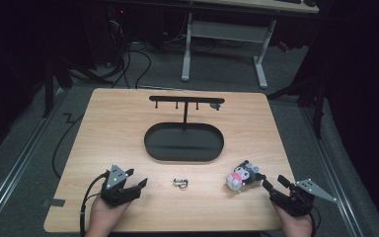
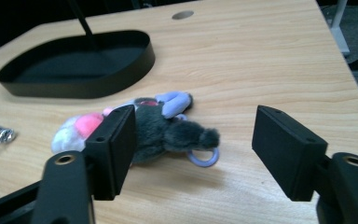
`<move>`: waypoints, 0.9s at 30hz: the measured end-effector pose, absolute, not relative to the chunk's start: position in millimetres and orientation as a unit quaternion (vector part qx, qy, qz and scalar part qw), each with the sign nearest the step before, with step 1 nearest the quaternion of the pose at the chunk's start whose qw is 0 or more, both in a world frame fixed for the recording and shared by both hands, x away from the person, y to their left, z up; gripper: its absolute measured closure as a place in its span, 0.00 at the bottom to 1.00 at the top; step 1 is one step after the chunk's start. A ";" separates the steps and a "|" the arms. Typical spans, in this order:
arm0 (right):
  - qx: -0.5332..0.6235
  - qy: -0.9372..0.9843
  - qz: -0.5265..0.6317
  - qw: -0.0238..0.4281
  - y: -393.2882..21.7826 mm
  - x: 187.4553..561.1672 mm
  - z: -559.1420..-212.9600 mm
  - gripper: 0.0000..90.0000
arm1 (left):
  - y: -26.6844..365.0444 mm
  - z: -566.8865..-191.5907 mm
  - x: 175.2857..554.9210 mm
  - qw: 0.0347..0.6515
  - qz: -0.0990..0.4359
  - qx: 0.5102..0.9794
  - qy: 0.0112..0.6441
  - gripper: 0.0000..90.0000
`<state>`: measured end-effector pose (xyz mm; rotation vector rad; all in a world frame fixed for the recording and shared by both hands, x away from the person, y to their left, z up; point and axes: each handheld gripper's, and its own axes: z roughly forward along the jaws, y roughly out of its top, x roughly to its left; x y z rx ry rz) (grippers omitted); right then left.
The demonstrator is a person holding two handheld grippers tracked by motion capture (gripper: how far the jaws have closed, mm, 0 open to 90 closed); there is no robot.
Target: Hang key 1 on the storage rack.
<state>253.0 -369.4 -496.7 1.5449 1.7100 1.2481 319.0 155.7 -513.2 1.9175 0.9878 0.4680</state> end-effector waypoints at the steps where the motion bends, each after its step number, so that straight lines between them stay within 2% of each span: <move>1: 0.568 0.632 0.458 0.259 -368.4 252.9 -497.0 0.34 | 156.4 -513.1 319.1 0.450 0.192 0.775 0.400 0.42; 13: 0.559 0.648 0.444 0.266 -362.3 253.8 -495.3 0.35 | 158.7 -512.9 318.8 0.451 0.198 0.775 0.396 0.40; 16: 0.552 0.656 0.436 0.275 -360.1 251.5 -492.8 0.46 | 160.2 -507.6 320.5 0.446 0.201 0.780 0.390 0.40; 17: 0.552 0.656 0.436 0.275 -360.1 251.5 -492.8 0.46 | 160.2 -507.6 320.5 0.446 0.201 0.780 0.390 0.41; 18: 0.545 0.662 0.436 0.272 -360.0 249.2 -492.2 0.61 | 164.8 -505.8 321.7 0.441 0.195 0.785 0.388 0.41; 19: 0.544 0.664 0.435 0.271 -359.9 248.9 -492.4 0.68 | 164.8 -505.8 321.7 0.441 0.195 0.785 0.388 0.41; 20: 0.544 0.664 0.435 0.271 -359.9 248.9 -492.4 0.68 | 167.3 -507.4 321.3 0.437 0.192 0.789 0.387 0.41; 21: 0.554 0.669 0.419 0.264 -358.6 249.0 -493.7 0.91 | 171.6 -514.2 318.3 0.421 0.196 0.797 0.387 0.42; 22: 0.558 0.670 0.413 0.264 -358.5 249.0 -494.1 0.98 | 171.6 -514.2 318.3 0.421 0.196 0.797 0.387 0.42; 27: 0.555 0.684 0.406 0.245 -355.9 252.6 -497.3 1.00 | 180.5 -511.0 316.0 0.442 0.194 0.776 0.407 0.42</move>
